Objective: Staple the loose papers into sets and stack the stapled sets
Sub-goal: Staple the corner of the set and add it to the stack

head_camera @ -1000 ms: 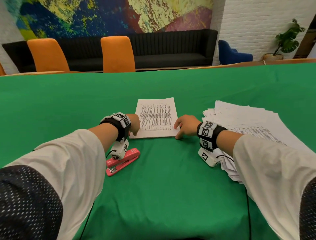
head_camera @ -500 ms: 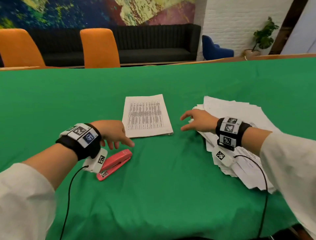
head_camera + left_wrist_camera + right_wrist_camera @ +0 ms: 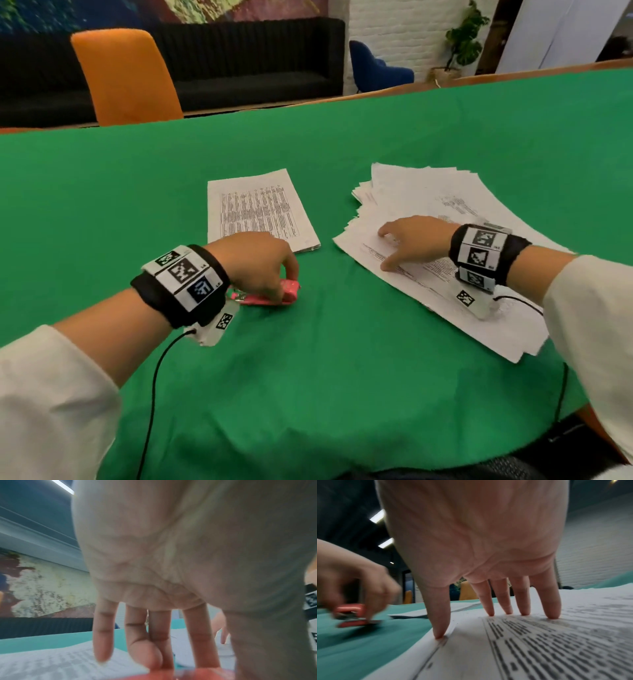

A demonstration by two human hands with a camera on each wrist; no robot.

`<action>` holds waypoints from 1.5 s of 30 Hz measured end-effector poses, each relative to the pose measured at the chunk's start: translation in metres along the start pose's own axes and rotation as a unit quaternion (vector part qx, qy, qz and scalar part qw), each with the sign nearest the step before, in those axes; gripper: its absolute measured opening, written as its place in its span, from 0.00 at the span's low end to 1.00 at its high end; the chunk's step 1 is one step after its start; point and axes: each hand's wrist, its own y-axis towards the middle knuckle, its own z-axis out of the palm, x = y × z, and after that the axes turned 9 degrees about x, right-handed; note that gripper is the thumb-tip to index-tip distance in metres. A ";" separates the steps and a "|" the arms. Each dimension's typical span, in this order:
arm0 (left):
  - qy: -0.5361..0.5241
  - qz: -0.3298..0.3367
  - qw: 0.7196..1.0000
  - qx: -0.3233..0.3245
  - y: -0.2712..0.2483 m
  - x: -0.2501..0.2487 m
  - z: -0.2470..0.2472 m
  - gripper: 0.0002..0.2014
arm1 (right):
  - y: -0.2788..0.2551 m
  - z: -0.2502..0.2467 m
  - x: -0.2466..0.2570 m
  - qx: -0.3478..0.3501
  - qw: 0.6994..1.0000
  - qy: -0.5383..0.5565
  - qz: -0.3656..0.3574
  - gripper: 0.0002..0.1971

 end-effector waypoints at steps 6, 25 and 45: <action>0.060 0.052 0.994 -0.074 0.012 -0.027 0.015 0.14 | -0.049 0.029 0.012 0.049 0.988 -0.012 -0.148 0.40; -0.303 -0.230 0.920 -0.098 0.011 -0.049 0.039 0.12 | -0.015 0.024 -0.017 0.118 0.960 -0.063 -0.247 0.46; -0.189 -0.027 0.968 -0.160 0.029 -0.054 0.024 0.18 | 0.006 0.045 0.012 0.077 0.972 0.015 -0.221 0.62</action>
